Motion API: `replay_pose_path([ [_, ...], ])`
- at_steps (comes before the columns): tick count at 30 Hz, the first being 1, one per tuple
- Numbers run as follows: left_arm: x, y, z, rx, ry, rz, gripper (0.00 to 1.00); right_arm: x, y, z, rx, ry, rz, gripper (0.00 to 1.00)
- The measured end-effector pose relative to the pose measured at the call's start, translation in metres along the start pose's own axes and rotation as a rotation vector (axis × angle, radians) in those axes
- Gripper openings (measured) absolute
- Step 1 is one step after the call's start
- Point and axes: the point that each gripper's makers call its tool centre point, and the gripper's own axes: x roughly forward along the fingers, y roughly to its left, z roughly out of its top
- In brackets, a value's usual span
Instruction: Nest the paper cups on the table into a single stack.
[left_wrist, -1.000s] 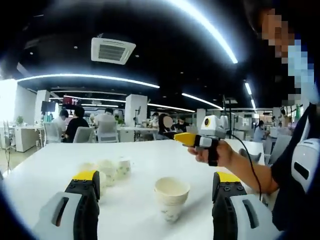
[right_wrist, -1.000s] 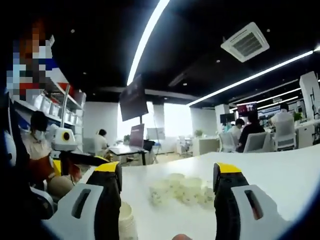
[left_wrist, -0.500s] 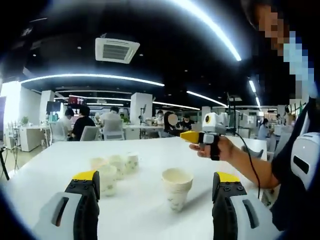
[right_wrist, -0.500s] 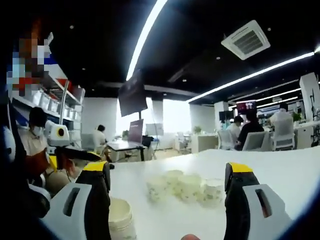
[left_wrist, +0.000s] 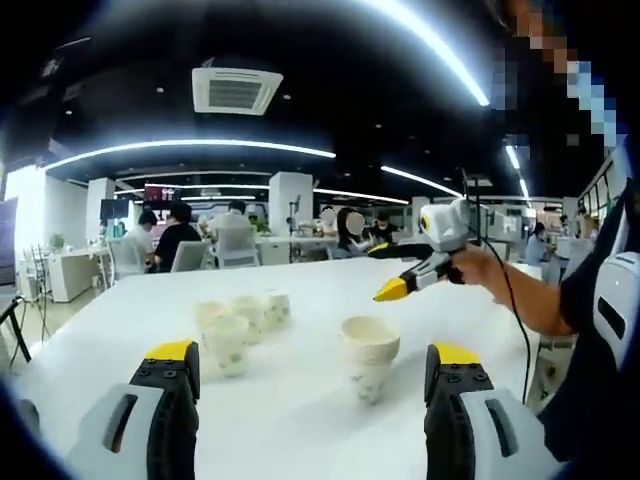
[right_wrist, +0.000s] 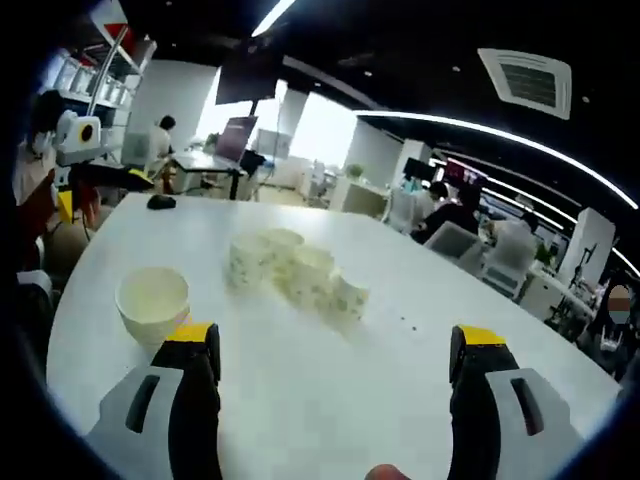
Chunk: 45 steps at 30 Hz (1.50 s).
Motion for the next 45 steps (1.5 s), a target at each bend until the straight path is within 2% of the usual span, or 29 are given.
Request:
replay_pose_path([
  [3, -0.006, 0.002, -0.005, -0.001, 0.010, 0.000, 0.99, 0.006, -0.003, -0.011, -0.004, 0.051, 0.002, 0.99],
  [10, -0.018, 0.009, -0.009, -0.015, 0.007, 0.014, 0.99, 0.020, -0.006, -0.019, 0.029, 0.076, 0.006, 0.94],
  [18, -0.028, 0.013, -0.015, -0.043, -0.002, 0.023, 0.99, 0.049, -0.006, -0.027, 0.064, 0.106, 0.023, 0.87],
  [29, -0.034, 0.012, -0.024, -0.076, -0.001, 0.026, 0.99, 0.095, 0.004, -0.023, 0.123, 0.111, 0.075, 0.74],
  [38, -0.036, 0.010, -0.028, -0.089, 0.006, 0.024, 0.99, 0.134, 0.000, -0.018, 0.188, 0.103, 0.079, 0.59],
  [45, -0.036, 0.008, -0.033, -0.098, 0.016, 0.022, 0.99, 0.161, -0.001, -0.018, 0.243, 0.114, 0.080, 0.57],
])
